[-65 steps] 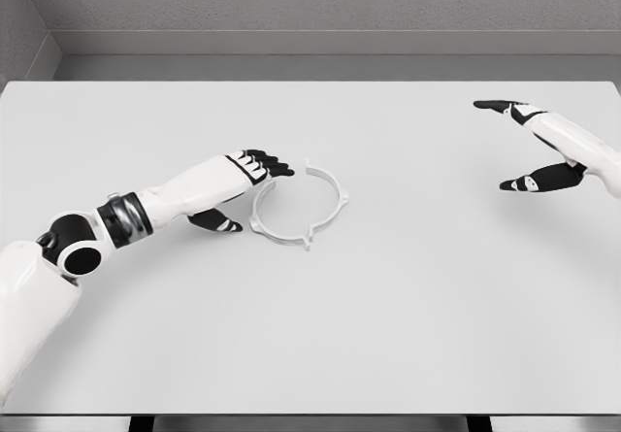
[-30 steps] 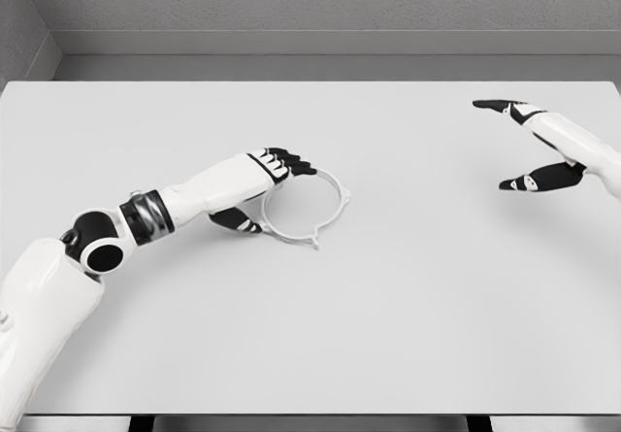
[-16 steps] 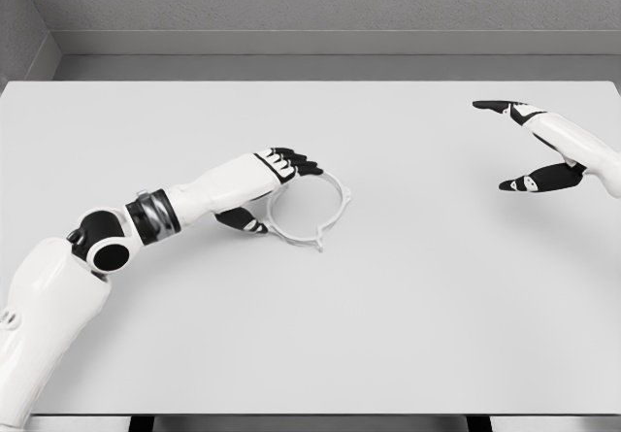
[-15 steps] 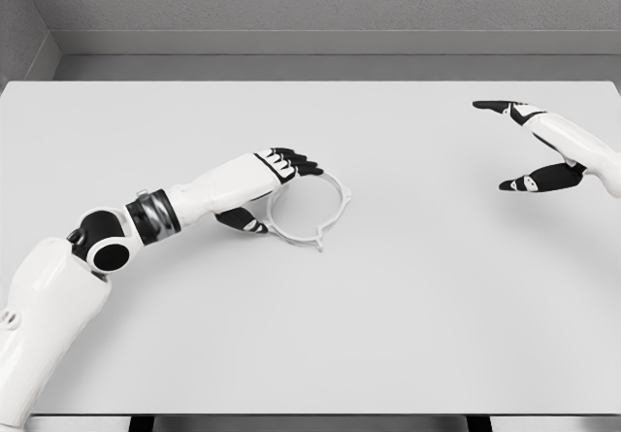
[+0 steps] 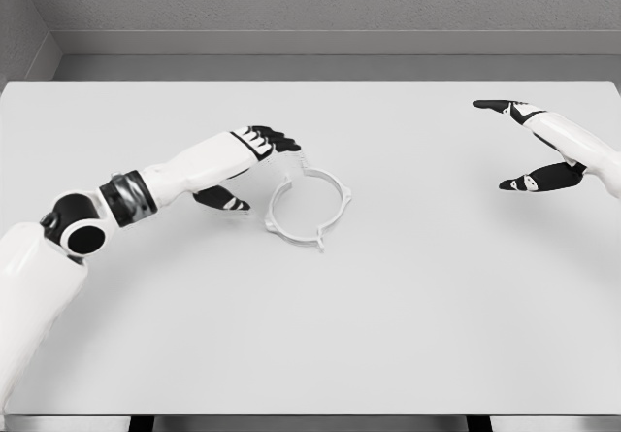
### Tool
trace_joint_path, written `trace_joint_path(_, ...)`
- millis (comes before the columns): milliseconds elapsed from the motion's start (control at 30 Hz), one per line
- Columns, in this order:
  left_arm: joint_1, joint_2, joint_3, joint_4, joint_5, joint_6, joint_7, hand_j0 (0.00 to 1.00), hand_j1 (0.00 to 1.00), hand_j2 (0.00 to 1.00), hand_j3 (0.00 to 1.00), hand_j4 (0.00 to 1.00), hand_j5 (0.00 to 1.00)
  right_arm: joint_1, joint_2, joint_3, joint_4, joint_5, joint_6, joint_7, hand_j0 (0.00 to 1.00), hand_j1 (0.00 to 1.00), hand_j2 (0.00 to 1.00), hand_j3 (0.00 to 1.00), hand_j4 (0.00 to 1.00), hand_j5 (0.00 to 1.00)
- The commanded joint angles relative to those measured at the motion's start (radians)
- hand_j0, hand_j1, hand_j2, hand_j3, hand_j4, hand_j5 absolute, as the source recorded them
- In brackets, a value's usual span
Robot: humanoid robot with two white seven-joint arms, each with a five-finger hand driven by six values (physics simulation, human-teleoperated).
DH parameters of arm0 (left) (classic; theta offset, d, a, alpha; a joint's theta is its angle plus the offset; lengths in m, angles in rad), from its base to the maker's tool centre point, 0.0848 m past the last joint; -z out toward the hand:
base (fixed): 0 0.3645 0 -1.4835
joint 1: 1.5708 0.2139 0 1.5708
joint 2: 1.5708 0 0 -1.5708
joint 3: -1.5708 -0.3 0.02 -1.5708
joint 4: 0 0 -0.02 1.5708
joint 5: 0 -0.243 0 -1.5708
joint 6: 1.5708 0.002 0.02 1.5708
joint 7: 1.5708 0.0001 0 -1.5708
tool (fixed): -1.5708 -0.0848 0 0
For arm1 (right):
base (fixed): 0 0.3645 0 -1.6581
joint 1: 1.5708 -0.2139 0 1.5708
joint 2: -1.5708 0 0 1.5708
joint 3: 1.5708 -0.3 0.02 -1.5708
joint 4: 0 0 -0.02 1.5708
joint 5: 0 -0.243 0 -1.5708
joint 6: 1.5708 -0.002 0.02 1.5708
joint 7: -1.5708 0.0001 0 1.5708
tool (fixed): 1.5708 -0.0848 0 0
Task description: Assemble PVC drainage pipe clamps
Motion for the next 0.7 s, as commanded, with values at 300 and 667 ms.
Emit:
trace_joint_path(300,-0.015,0.021,-0.015,0.013,0.02,0.001,0.001,1.0,1.0,1.0,1.0,1.0,1.0,-0.002,-0.001,0.0,0.0,-0.008,0.003,0.0,1.0,1.0,1.0,1.0,1.0,1.0)
trace_joint_path(667,0.052,0.045,-0.04,-0.139,0.028,0.001,0.002,1.0,1.0,1.0,1.0,1.0,1.0,-0.002,-0.001,0.0,0.0,-0.008,0.003,0.0,1.0,1.0,1.0,1.0,1.0,1.0)
